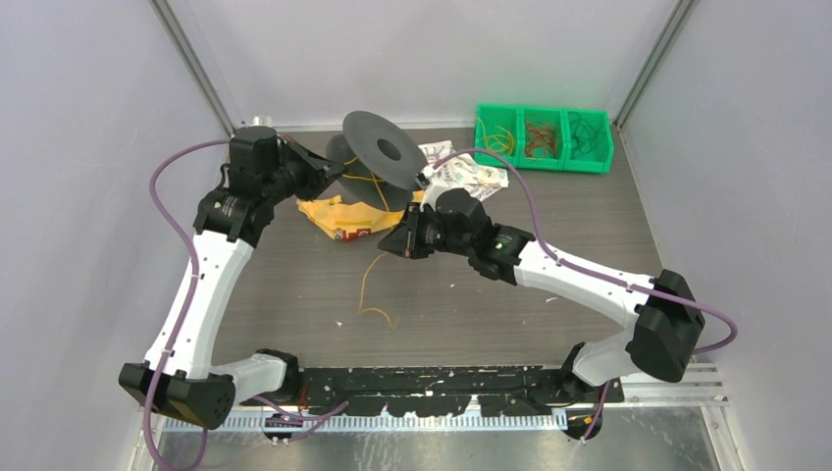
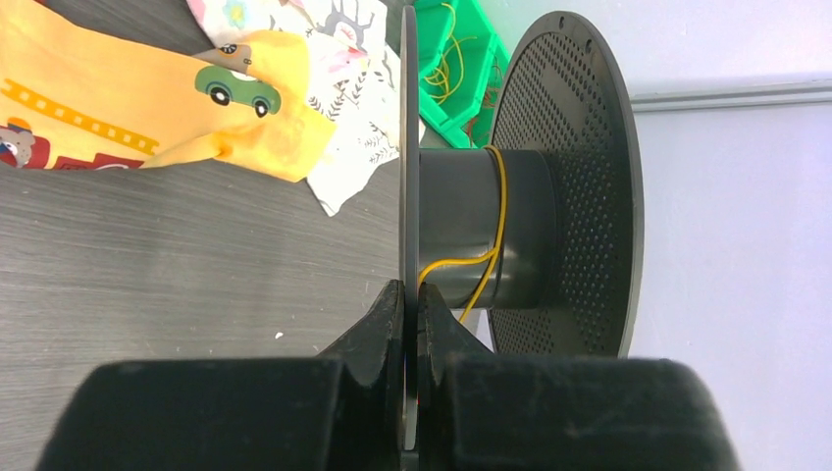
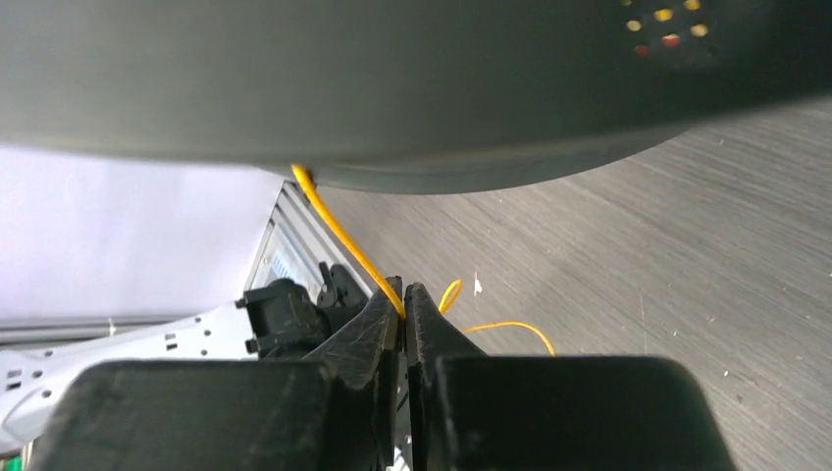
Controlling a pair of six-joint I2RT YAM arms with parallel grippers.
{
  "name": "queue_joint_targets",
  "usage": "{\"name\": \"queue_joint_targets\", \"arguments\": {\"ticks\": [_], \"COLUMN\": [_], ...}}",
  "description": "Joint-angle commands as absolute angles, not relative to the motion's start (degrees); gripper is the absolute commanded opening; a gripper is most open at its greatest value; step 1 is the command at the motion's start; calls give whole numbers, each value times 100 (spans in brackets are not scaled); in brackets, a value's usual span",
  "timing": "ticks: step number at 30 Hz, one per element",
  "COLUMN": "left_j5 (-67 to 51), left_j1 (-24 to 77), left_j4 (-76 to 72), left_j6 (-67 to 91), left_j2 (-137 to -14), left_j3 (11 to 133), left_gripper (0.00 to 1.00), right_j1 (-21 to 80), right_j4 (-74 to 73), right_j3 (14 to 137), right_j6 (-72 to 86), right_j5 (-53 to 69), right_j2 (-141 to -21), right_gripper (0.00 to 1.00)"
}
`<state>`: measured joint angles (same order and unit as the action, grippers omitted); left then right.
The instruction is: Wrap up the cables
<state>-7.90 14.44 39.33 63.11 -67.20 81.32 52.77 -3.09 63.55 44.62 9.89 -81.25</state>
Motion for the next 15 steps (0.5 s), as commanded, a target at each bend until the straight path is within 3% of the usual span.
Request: {"name": "queue_joint_targets", "arguments": {"ticks": [1, 8, 15], "left_j5": [-1365, -2496, -3251], "left_j1": [1175, 636, 590], "left_j4": [3000, 2786, 2471], "left_j6": [6404, 6498, 6740], "left_j2": [-6549, -6762, -6856], "left_j3": [8616, 8727, 8647], "left_gripper": [0, 1, 0], "right_j1": [5321, 5317, 5264], "right_j4": [533, 893, 1265], "right_j3": [6023, 5287, 5238], "right_j6": [4544, 4291, 4234], "right_j5": [502, -536, -660], "right_j2": [-7768, -7316, -7532], "right_gripper": [10, 16, 19]}}
